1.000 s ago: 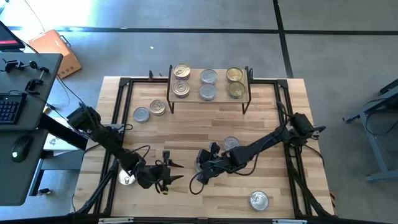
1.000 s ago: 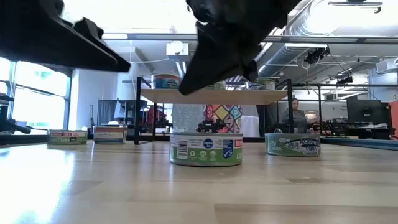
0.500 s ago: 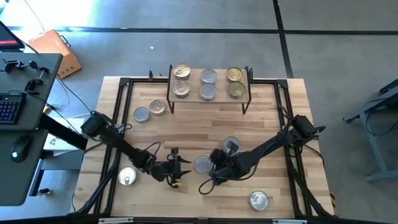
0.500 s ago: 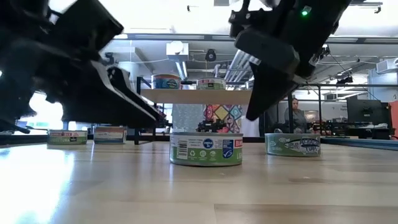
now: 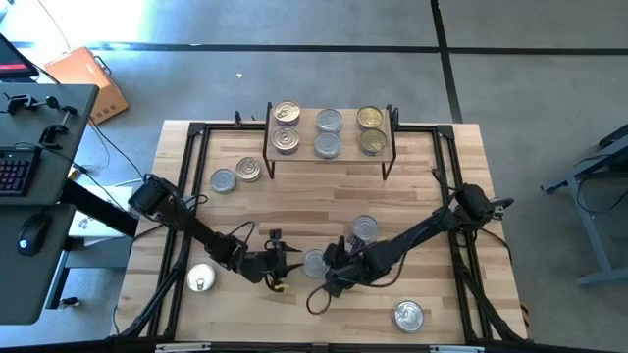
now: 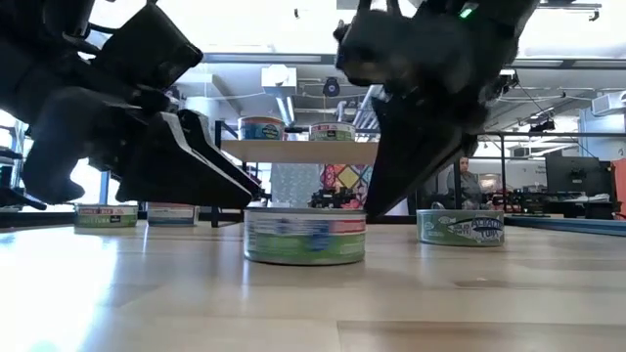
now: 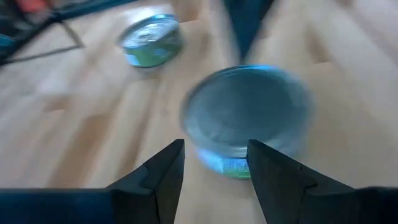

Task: Stack canned seafood by type on shelf
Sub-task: Stack the green can on top of the other green tuna can

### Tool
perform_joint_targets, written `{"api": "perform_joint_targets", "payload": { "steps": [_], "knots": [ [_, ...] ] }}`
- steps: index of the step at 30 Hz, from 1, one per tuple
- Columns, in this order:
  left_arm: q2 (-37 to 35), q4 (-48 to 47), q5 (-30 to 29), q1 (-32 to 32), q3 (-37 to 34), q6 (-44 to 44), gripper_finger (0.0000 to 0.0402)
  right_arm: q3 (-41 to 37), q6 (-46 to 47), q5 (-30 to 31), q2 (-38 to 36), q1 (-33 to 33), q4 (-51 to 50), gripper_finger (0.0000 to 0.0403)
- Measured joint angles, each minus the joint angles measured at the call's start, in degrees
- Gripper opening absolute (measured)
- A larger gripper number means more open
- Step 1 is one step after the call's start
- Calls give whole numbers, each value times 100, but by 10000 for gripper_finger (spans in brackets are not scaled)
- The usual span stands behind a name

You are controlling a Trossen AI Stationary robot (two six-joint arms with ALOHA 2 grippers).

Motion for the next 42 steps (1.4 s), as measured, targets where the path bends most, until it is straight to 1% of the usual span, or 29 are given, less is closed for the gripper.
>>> {"api": "perform_joint_targets", "payload": {
  "steps": [3,4,9,11,13,16,18,20,23,28,30,33,37,39,42],
  "knots": [
    [-137,-107,-446,-35,6,53,167,6,-373,-132,37,180,232,0],
    [-219,-171,-551,-50,9,57,167,-9,-528,-87,55,244,212,0],
    [-428,-455,-551,-133,9,10,167,0,-1017,525,31,476,461,2],
    [-478,-460,-557,-173,9,5,167,-4,-1297,611,37,541,635,10],
    [-475,-478,-551,-217,9,5,167,-4,-1882,662,37,611,1078,25],
    [-472,-504,-546,-261,9,5,167,0,-3186,748,79,712,1860,61],
    [-472,-574,-542,-280,9,-23,167,0,-3895,876,187,745,2061,86],
    [-472,-577,-533,-293,9,-60,167,0,-4386,1011,342,710,2089,105],
    [-472,-590,-438,-295,9,-146,167,-3,-4902,1093,631,593,2112,118],
    [-472,-597,-345,-295,9,-159,167,7,-5285,1486,837,502,2455,118],
    [-472,-593,-342,-295,9,-159,167,4,-5447,1527,837,515,2567,118],
    [-472,-601,-337,-295,9,-194,167,-7,-5577,1758,741,571,2591,118],
    [-472,-601,-337,-295,9,-205,167,2,-5582,2209,647,640,2621,118],
    [-472,-601,-337,-295,9,-205,167,0,-5581,2224,647,640,2593,119],
    [-472,-601,-337,-295,9,-205,167,0,-5522,1951,647,582,2458,124]
  ]
}}
